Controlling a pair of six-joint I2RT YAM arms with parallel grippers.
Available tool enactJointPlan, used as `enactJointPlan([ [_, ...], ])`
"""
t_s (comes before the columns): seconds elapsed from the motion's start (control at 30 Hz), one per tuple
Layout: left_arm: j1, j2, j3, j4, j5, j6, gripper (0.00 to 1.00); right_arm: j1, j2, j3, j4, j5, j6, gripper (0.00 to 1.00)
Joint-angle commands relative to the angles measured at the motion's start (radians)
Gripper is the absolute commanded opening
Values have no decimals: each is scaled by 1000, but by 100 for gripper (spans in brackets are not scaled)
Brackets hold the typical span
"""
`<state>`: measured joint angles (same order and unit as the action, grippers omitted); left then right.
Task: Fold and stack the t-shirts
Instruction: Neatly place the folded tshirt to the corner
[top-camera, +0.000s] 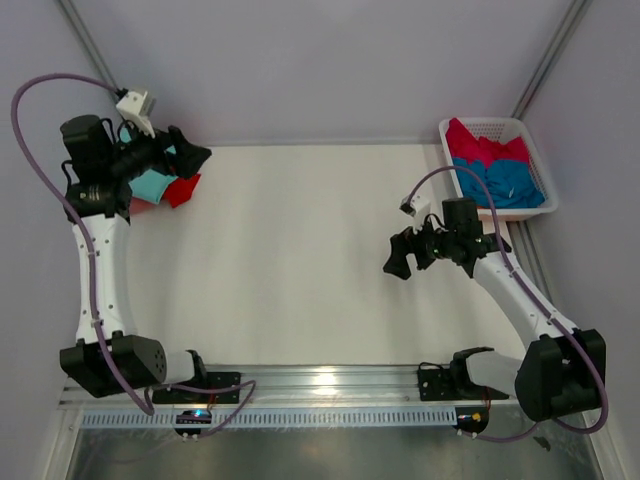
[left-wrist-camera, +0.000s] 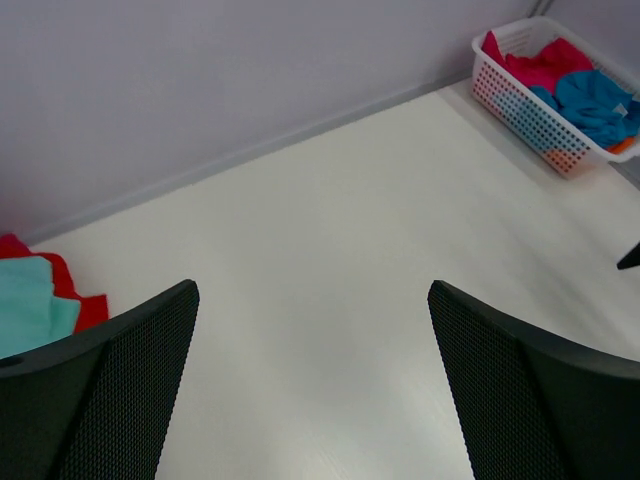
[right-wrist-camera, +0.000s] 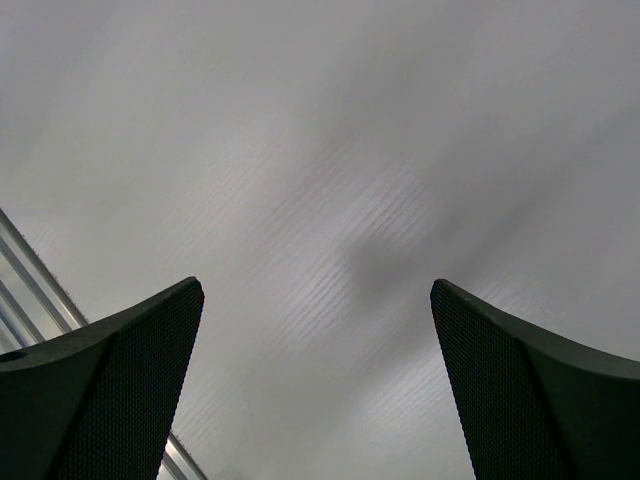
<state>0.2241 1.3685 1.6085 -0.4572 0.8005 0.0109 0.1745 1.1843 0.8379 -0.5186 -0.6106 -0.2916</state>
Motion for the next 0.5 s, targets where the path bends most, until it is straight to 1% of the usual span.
enactJointPlan([
  [0.0,6,-73,-204,-47,65,27,99,-4,-32,27,49,64,28,99],
  [0.1,6,-129,-295,-78,94,87,99,-4,-58,27,58,72,28,99],
  [0.17,6,-143,-317,-145,121,144,99,-3,-72,33,63,80,35,99],
  [0.23,6,-179,-361,-173,143,173,99,-4,-77,33,80,113,45,99],
  [0.3,6,-221,-416,-153,167,196,99,-4,-81,30,97,143,55,99],
  [0.33,7,-270,-483,-131,180,192,99,-4,-83,29,103,155,61,99],
  [0.37,6,-290,-513,-98,209,196,99,-4,-83,29,107,161,66,100],
  [0.4,6,-302,-531,-106,219,227,99,-4,-86,27,112,170,66,99],
  [0.47,6,-302,-550,-112,215,227,99,-4,-92,20,117,181,63,99],
])
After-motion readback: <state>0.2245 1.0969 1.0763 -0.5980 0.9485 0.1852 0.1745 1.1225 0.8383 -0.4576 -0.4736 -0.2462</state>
